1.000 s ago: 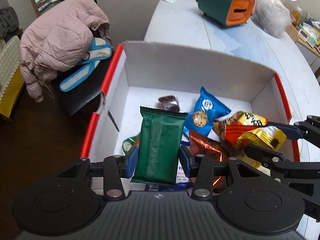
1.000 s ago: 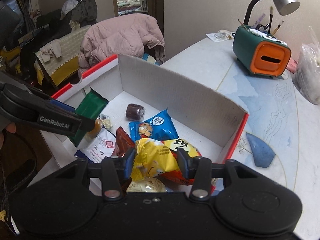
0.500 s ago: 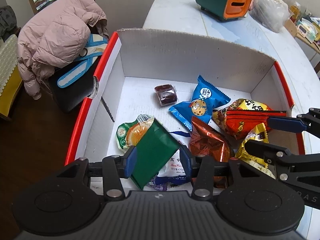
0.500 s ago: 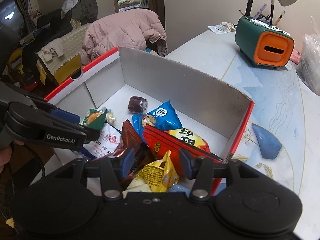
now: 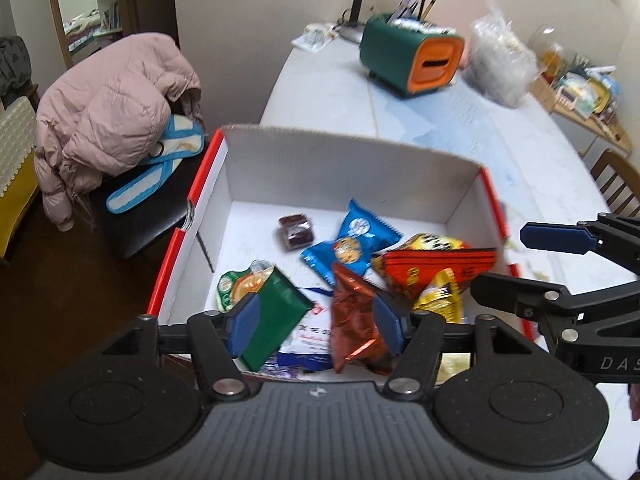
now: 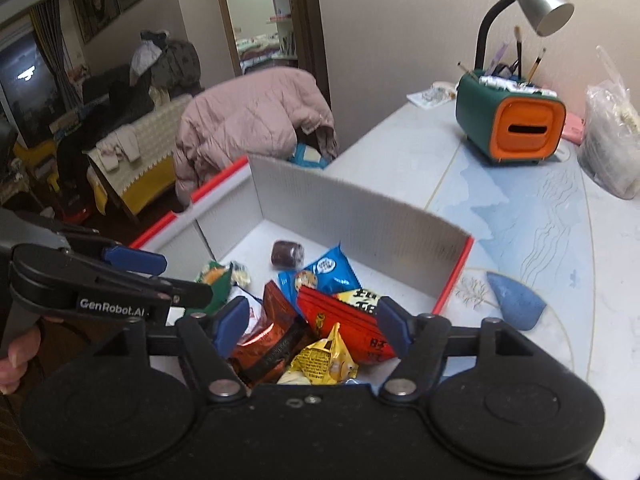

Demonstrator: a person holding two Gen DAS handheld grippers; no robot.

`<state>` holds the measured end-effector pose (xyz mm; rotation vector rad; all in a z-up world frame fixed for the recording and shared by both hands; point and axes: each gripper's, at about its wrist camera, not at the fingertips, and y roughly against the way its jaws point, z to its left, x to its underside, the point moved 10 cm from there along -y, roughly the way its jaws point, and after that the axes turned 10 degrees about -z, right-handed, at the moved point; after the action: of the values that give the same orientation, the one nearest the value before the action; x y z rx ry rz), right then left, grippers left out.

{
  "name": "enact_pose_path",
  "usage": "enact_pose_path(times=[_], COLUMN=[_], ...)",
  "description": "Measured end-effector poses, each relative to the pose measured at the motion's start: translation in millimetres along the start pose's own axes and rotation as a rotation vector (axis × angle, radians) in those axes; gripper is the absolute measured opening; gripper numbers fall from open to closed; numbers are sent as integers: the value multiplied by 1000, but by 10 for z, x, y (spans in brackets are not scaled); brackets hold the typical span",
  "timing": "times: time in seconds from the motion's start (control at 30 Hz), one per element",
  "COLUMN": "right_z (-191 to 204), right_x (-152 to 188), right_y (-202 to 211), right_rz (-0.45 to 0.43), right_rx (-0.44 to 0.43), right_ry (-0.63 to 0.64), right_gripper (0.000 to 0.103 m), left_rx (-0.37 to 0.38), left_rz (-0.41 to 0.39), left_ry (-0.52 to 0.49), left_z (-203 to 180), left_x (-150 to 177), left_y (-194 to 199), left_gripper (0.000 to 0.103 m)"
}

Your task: Organize snacks

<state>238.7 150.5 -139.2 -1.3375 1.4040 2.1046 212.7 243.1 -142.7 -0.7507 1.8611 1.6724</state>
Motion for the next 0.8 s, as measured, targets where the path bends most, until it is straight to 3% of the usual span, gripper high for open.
enact_pose_path(times=[0.43,0.67,0.8], right_z=[53,23,0], right_x=[-106,-140,-126], right_y=[508,715,807], right_rz=[-110,-166,-190], right_rx=[-28,8,27], right_ry=[-54,-76,-96], right_gripper=[96,101,103], left_rx=[30,40,54], left_rz=[-119,-167,-195], left_ry=[-8,5,14], left_z=[-247,-306,-346], left_x=[-117,-113,-110], left_y=[501,688,786], left_gripper=[71,73,81])
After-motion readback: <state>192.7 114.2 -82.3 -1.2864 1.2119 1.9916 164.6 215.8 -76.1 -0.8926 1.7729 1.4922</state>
